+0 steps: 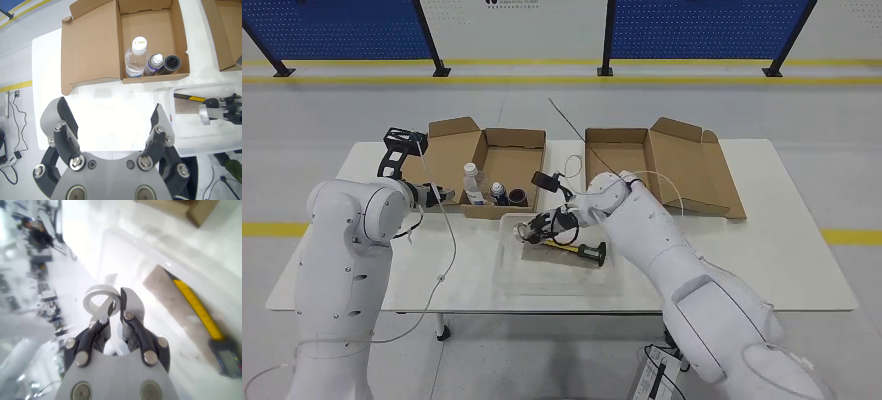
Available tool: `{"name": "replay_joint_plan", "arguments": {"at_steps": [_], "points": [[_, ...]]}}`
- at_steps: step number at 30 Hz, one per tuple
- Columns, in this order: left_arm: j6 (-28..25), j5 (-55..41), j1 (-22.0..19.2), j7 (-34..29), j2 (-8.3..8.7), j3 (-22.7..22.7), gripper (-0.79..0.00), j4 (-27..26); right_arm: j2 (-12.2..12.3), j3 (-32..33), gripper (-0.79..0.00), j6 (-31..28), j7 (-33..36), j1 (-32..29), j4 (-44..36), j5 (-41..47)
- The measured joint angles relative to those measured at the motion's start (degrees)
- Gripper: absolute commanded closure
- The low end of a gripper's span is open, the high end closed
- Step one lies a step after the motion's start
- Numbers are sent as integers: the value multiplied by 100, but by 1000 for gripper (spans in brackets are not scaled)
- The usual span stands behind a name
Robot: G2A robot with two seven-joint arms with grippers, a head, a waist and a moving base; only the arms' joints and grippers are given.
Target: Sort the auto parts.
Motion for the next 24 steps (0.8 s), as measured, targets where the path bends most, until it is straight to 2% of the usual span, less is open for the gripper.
{"name": "replay_joint_plan", "arguments": {"at_steps": [7,12,19,24], "points": [[0,0,0,0,0,0,-785,0,393,488,0,-187,733,-442,-977,534],[0,0,0,0,0,0,-785,0,629,772,0,178,1041,-1002,-2089,682],[0,0,0,0,0,0,-785,0,956,1269,0,754,1499,-1964,-4062,884],[0,0,0,0,0,0,-785,0,1086,1511,0,836,1872,-2433,-4975,1387]]}}
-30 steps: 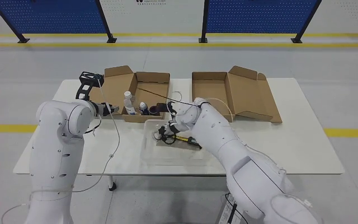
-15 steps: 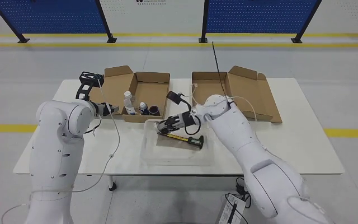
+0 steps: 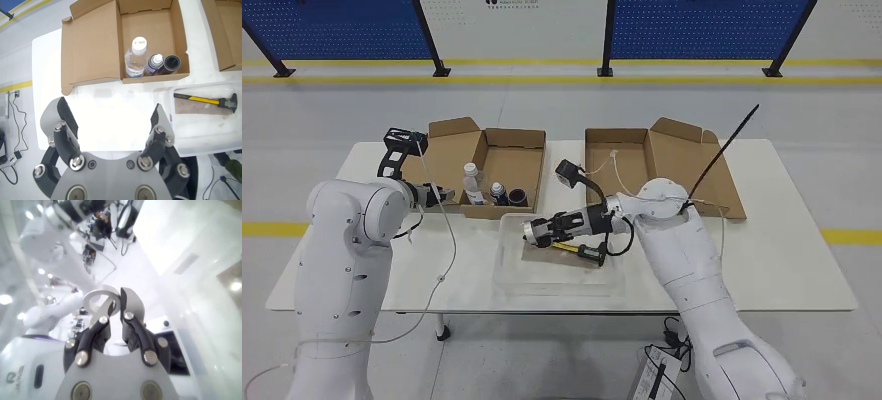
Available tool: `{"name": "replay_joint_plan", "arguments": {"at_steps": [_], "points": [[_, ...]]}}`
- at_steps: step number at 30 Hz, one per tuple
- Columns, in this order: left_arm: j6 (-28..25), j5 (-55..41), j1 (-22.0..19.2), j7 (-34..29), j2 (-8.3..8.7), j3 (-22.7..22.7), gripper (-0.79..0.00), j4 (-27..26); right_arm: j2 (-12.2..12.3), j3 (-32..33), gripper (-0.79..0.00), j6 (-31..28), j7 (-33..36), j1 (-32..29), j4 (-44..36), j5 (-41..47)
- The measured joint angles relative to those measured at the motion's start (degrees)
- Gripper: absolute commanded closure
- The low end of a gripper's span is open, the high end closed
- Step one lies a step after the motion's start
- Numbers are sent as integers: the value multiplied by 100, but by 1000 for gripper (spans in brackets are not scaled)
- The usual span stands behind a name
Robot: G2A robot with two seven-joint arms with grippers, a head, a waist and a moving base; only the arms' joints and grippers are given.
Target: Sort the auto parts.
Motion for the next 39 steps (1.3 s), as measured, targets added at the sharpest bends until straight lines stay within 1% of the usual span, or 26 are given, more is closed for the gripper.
{"name": "replay_joint_plan", "arguments": {"at_steps": [4,10,15,19,21,25,27,34,39], "points": [[0,0,0,0,0,0,-785,0,66,25,0,-22,174,-178,-351,527],[0,0,0,0,0,0,-785,0,191,-256,0,-104,168,-167,-417,1282],[0,0,0,0,0,0,-785,0,302,-462,0,-162,168,-33,-306,1459],[0,0,0,0,0,0,-785,0,372,-533,0,-166,111,115,-199,1299],[0,0,0,0,0,0,-785,0,402,-529,0,-123,-60,172,-176,1099],[0,0,0,0,0,0,-785,0,493,-524,0,198,-747,245,-378,176],[0,0,0,0,0,0,-785,0,531,-509,0,360,-985,227,-513,-142],[0,0,0,0,0,0,-785,0,691,-603,0,1414,-1883,148,-1227,-1957],[0,0,0,0,0,0,-785,0,754,-756,0,2073,-2155,104,-1616,-2958]]}}
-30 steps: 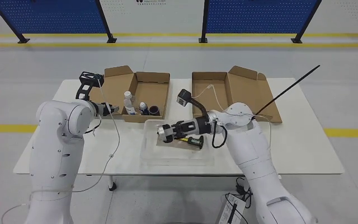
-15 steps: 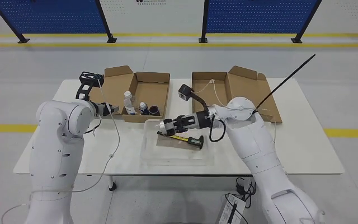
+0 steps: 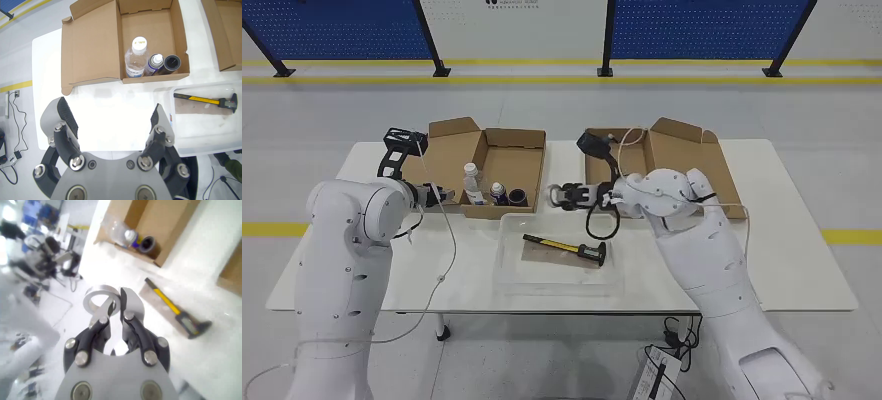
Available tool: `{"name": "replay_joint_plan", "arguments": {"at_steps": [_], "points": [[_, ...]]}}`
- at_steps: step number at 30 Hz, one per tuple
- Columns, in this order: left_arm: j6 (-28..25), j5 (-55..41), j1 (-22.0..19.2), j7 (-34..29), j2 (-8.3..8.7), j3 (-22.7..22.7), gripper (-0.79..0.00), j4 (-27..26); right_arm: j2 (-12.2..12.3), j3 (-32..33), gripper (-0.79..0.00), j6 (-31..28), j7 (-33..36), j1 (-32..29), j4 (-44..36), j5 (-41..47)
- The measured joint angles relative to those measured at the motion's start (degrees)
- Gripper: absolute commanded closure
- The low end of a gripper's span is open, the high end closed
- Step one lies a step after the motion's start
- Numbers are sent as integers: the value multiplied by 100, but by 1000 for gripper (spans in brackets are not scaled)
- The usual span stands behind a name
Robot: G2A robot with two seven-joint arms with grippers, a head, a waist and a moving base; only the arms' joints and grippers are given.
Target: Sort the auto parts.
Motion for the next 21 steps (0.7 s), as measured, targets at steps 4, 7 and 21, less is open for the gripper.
{"name": "replay_joint_plan", "arguments": {"at_steps": [4,7,21], "points": [[0,0,0,0,0,0,-785,0,17,-235,0,598,-261,56,-106,-840],[0,0,0,0,0,0,-785,0,5,-406,0,896,-404,90,-113,-1216],[0,0,0,0,0,0,-785,0,4,-400,0,837,-583,9,-149,-1165]]}}
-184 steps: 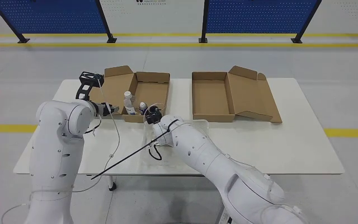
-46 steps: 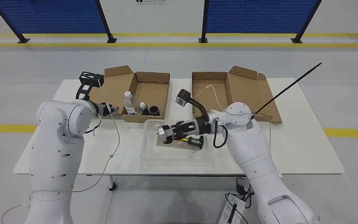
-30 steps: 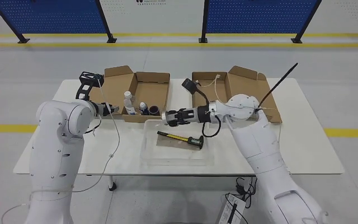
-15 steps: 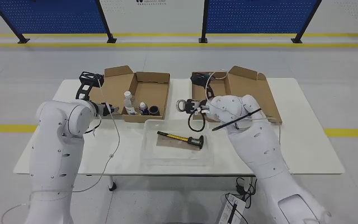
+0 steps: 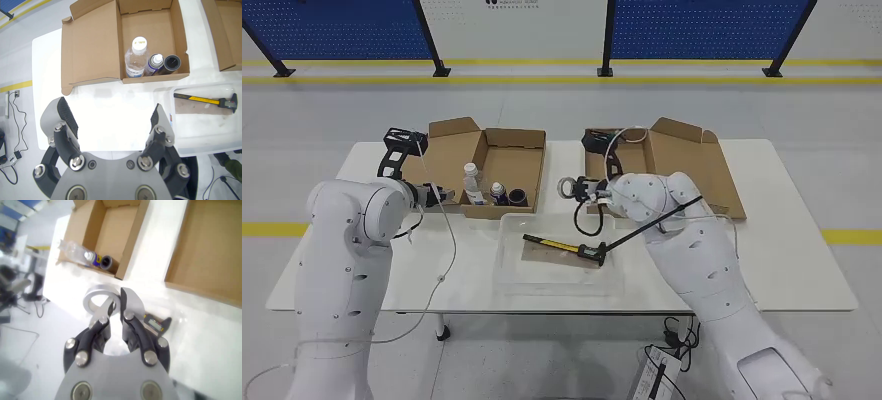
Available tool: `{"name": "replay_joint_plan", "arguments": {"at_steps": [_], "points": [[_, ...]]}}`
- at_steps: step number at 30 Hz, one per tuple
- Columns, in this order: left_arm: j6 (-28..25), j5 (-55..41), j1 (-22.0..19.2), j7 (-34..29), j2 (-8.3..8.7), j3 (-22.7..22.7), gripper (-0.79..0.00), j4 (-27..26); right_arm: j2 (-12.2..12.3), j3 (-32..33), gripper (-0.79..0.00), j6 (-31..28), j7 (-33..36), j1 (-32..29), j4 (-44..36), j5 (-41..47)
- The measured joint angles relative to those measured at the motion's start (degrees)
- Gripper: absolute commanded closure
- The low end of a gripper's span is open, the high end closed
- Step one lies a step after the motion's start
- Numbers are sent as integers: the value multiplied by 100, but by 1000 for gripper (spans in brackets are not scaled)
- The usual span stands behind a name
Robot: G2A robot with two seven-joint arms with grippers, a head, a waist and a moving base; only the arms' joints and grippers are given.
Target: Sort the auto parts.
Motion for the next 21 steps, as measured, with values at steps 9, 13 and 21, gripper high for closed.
{"name": "replay_joint_plan", "arguments": {"at_steps": [9,13,21], "points": [[0,0,0,0,0,0,-785,0,-4,142,0,673,-276,598,928,-503],[0,0,0,0,0,0,-785,0,-79,23,0,731,-279,1088,2079,-503],[0,0,0,0,0,0,-785,0,-378,-449,0,483,-372,1875,4196,-129]]}}
